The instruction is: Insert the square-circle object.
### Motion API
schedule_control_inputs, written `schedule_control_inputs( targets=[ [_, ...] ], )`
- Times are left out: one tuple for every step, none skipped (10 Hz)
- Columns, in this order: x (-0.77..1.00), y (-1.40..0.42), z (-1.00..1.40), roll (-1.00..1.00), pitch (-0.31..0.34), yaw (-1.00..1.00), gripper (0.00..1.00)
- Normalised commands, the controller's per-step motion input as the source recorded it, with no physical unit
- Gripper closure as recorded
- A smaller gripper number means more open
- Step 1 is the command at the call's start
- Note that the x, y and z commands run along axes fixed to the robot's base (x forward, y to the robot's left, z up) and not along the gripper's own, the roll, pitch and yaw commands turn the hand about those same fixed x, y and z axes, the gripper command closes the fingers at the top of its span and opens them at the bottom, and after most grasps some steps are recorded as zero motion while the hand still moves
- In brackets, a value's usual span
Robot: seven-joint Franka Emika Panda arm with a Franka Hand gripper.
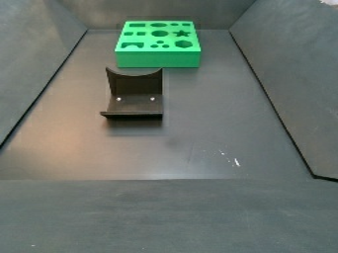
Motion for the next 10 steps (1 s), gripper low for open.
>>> schedule_control_inputs(
  targets=[
    [-0.03, -0.71, -0.56, -0.06, -0.251, -0.35, 1.00],
    [-0.01, -0.69, -0.55, -0.06, -0.243, -0.36, 1.00],
    [0.00, -0.71, -0.60, -0.03, -0.220, -0.34, 1.00],
    [0.31, -0.86, -0.91, 0.06, -0.023, -0.10, 1.00],
    [0.44, -0.83, -0.91, 0.08, 0.021, -0.04, 1.00],
    [0.36, -0.73, -0.75, 0.20, 0.123, -0.03, 1.00],
    [0.31, -0.63, -0.70, 0.22, 0.157, 0.00, 1.00],
    [0.29, -0.56, -0.56, 0.17, 0.181, -0.04, 1.00],
    [0.00, -0.50, -0.56, 0.00, 0.107, -0.22, 1.00],
    [0.00, -0.54, -0.57, -0.01, 0.179, -0.37, 1.00]
  ],
)
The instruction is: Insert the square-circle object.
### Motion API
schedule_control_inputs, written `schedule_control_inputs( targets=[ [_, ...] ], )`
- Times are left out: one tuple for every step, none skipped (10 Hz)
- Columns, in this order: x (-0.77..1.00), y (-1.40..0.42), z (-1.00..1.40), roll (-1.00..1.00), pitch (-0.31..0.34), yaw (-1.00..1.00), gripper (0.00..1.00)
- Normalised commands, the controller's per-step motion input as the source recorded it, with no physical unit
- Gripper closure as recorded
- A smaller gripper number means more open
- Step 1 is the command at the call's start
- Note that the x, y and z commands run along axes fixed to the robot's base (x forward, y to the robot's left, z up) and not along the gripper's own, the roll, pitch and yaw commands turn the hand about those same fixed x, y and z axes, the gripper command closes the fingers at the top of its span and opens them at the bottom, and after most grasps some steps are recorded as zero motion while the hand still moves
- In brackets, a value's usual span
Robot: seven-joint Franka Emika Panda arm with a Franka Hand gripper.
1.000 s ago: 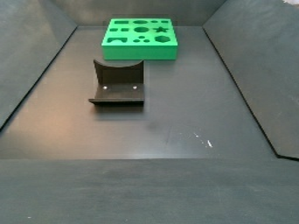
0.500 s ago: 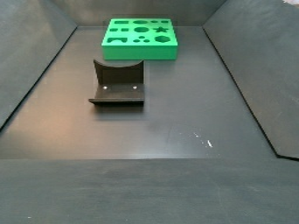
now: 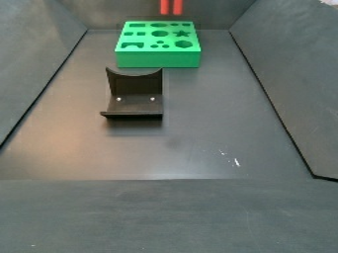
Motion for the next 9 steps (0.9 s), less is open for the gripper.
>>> schedule_control_inputs(
  targets=[
    [0.00, -0.54, -0.52, -0.06, 0.234, -0.39, 1.00],
    [-0.05, -0.37, -0.43, -0.11, 0.149, -0.30, 1.00],
    [-0.23, -0.03, -0.31, -0.02, 0.000, -0.03, 1.00],
    [-0.25, 0.00, -0.17, 0.03, -0.016, -0.06, 1.00],
    [-0.26, 0.00, -0.25, 0.01, 0.000, -0.08, 1.00],
    [-0.27, 0.00, -0.31, -0.14, 0.000, 0.00, 1.00],
    [-0.18, -0.04, -0.21, -0.15, 0.039, 0.00, 1.00],
    [-0.09, -0.01, -0.20, -0.16, 0.029, -0.10, 1.00],
    [-0.09, -0.02, -0.22, -0.14, 0.037, -0.11, 1.00]
  ],
)
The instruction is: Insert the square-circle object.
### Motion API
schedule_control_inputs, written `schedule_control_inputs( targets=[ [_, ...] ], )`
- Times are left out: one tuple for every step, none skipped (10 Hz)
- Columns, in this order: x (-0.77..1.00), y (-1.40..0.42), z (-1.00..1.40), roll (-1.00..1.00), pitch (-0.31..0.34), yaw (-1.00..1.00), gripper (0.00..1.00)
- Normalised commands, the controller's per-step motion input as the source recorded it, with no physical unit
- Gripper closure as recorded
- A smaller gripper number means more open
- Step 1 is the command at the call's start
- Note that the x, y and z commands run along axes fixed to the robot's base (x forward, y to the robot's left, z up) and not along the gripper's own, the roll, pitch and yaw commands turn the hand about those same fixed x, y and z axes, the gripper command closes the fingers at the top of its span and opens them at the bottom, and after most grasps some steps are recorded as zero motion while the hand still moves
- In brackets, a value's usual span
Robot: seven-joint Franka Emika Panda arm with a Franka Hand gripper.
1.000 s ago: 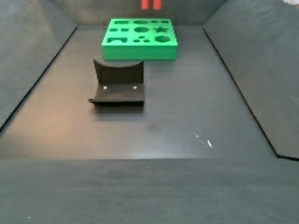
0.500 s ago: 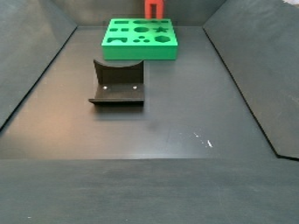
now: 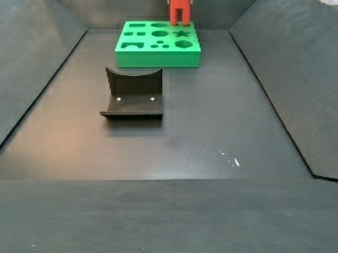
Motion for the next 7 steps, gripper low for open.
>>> schedule_control_inputs(
  targets=[
    [-0.07, 0.00, -0.23, -0.14, 0.051, -0.07, 1.00],
    [-0.05, 0.00, -0.29, -0.04, 0.000, -0.12, 1.00],
    [-0.01, 0.01, -0.33, 0.00, 0.000, -0.17, 1.00],
    [0.12, 0.00, -0.42, -0.04, 0.000, -0.08, 1.00],
    [0.09, 0.00, -0.40, -0.13, 0.000, -0.05, 1.00],
    [0.05, 0.02, -0.35, -0.13, -0.010, -0.03, 1.00],
    [0.00, 0.07, -0.29, -0.09, -0.053, -0.01, 1.00]
  ],
)
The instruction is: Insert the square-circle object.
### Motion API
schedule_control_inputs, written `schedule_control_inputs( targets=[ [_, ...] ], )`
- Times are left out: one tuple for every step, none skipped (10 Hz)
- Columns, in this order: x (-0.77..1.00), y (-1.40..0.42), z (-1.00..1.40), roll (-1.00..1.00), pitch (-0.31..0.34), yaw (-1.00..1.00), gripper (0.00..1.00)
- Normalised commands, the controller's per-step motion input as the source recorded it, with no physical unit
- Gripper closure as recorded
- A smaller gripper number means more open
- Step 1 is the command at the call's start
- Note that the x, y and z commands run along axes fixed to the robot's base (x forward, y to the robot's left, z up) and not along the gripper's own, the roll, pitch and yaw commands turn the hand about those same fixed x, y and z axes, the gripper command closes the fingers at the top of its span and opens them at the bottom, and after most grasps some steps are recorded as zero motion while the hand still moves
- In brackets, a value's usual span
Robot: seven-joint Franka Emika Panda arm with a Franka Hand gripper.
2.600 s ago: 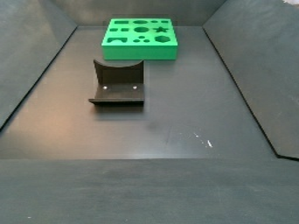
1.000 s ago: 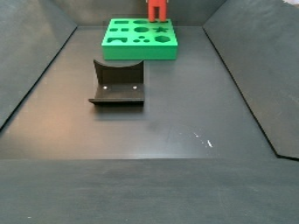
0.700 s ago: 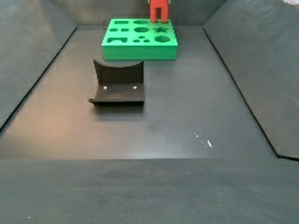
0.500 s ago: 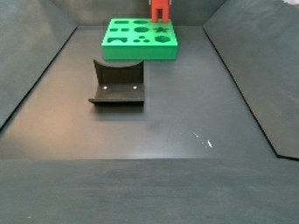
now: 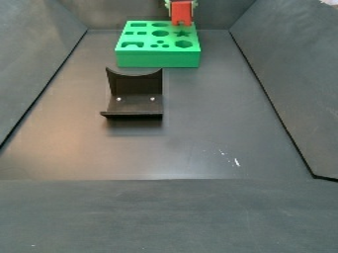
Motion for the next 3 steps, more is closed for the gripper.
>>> schedule_control_inputs(
  targets=[
    [-0.10, 0.00, -0.18, -0.11, -0.126, -0.06, 1.00],
    [0.00, 0.00, 0.00, 0.01, 0.000, 0.00, 1.00],
    [0.00, 0.00, 0.00, 0.00, 0.000, 0.00, 1.00]
  ],
)
